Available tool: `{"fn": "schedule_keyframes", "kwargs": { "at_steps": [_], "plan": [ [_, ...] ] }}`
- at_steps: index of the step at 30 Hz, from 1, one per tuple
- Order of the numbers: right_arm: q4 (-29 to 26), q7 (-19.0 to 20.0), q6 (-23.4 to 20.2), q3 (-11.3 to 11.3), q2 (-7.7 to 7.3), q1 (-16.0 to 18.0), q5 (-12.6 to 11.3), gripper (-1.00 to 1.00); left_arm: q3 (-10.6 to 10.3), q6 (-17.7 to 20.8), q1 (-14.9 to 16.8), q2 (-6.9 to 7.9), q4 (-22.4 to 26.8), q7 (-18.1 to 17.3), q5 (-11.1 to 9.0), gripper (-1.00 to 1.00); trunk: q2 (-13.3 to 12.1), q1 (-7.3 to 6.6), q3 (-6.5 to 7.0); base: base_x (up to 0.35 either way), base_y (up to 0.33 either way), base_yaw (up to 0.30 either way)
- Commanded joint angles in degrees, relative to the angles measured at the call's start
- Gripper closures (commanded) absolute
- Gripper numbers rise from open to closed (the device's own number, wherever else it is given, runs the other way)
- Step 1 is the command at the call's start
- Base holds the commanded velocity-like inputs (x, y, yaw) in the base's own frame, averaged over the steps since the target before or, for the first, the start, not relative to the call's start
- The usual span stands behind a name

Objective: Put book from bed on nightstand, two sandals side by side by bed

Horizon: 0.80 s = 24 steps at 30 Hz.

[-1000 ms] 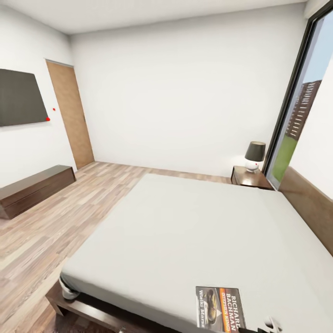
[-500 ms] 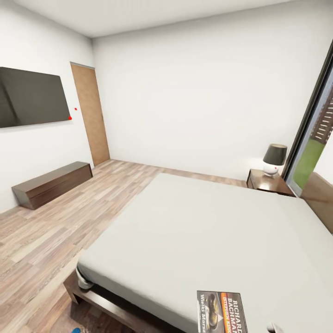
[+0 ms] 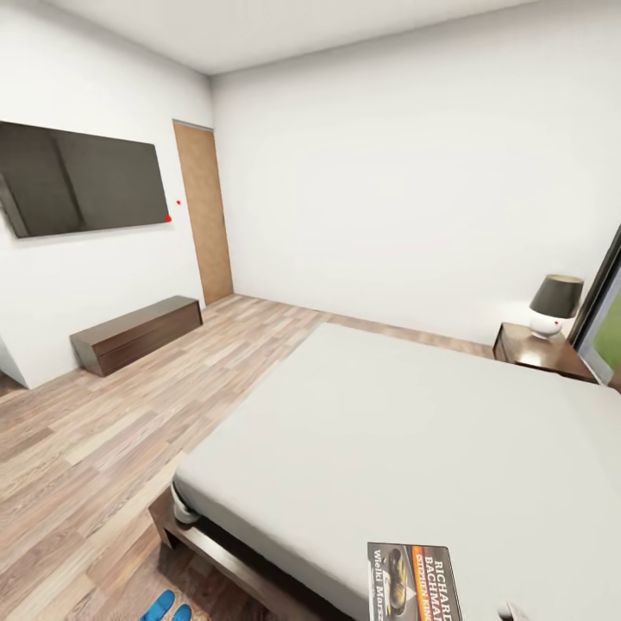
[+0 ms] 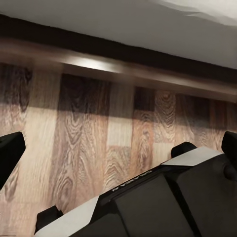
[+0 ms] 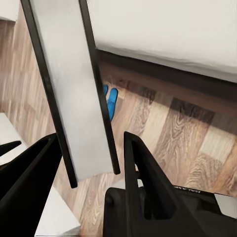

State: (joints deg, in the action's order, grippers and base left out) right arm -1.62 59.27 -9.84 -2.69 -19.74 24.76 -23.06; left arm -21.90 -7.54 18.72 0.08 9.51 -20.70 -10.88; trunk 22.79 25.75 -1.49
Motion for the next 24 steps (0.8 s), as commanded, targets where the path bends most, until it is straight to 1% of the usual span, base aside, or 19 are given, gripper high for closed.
{"fn": "schedule_keyframes", "kwargs": {
  "at_steps": [1,24],
  "plan": [
    [-0.1,0.2,-0.6,-0.2,-0.03,0.0,-0.6,1.0,-0.4,-0.2,0.1,0.01,-0.1,-0.1,-0.5,-1.0,0.1,0.04,-0.13,0.0,0.0,0.279],
    [-0.1,0.2,-0.6,-0.2,-0.03,0.0,-0.6,1.0,-0.4,-0.2,0.1,-0.08,-0.1,-0.1,-0.5,-1.0,0.1,0.04,-0.13,0.0,0.0,0.29]
  ]
}}
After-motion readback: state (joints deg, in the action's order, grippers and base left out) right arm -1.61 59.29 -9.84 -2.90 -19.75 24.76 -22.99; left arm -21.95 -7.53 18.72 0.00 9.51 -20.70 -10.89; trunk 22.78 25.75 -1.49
